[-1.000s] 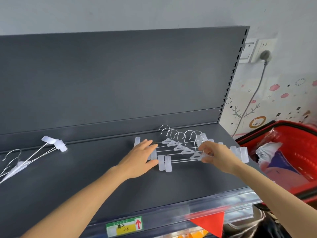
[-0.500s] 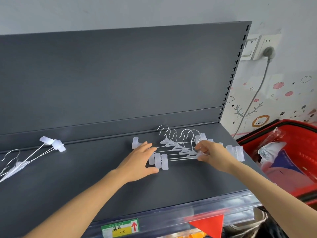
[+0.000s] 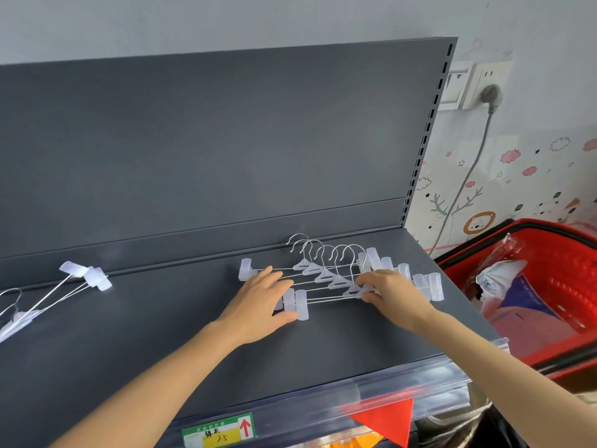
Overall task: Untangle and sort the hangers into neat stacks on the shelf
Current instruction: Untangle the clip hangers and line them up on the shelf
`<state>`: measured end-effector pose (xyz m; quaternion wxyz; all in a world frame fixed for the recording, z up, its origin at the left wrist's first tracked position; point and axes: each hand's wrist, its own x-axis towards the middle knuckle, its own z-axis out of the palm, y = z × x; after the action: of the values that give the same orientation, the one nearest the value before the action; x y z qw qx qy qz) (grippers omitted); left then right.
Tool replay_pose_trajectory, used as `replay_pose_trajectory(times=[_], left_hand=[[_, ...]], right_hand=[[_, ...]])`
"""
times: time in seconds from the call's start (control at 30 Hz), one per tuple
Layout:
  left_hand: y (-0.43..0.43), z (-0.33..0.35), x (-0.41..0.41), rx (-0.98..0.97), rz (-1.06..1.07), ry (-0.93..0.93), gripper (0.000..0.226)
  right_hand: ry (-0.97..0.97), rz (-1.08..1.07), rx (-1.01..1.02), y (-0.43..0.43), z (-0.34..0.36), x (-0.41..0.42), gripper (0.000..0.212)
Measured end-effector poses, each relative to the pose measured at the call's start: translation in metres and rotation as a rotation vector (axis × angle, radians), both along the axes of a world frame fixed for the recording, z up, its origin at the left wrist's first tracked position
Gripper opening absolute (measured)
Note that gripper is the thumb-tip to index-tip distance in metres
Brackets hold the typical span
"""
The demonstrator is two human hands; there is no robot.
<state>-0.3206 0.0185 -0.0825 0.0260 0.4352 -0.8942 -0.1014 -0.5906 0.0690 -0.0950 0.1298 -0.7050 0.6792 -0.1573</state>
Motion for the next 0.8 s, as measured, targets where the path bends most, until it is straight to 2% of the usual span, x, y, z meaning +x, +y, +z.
replay_pose_trajectory(times=[0.17,0.3,0.43,0.53,0.7,0.8], left_hand=[[-0.002,-0.004,0.000,0.014,0.016,-0.007,0.066],[-0.002,-0.004,-0.001,0.009,0.008,-0.028,0.069],[-0.002,-0.004,-0.001,-0.002,-0.009,-0.060,0.072],[-0.001,-0.004,0.001,-0.006,-0.007,-0.074,0.073],[0.003,-0.001,0.001,0.002,-0.003,-0.106,0.068],[0.003,-0.001,0.000,-0.011,0.001,-0.117,0.066]], right_hand=[[0.136,0.010,-0.132,0.004,-0.007,0.003,0.038],[0.160,0.031,-0.115,0.003,-0.008,0.008,0.057],[0.161,0.040,-0.098,0.004,-0.010,0.009,0.060],[0.141,0.027,-0.109,0.005,-0.011,0.009,0.056],[0.180,0.038,-0.163,0.010,-0.018,0.008,0.027],[0.201,0.052,-0.194,0.012,-0.019,0.007,0.020]])
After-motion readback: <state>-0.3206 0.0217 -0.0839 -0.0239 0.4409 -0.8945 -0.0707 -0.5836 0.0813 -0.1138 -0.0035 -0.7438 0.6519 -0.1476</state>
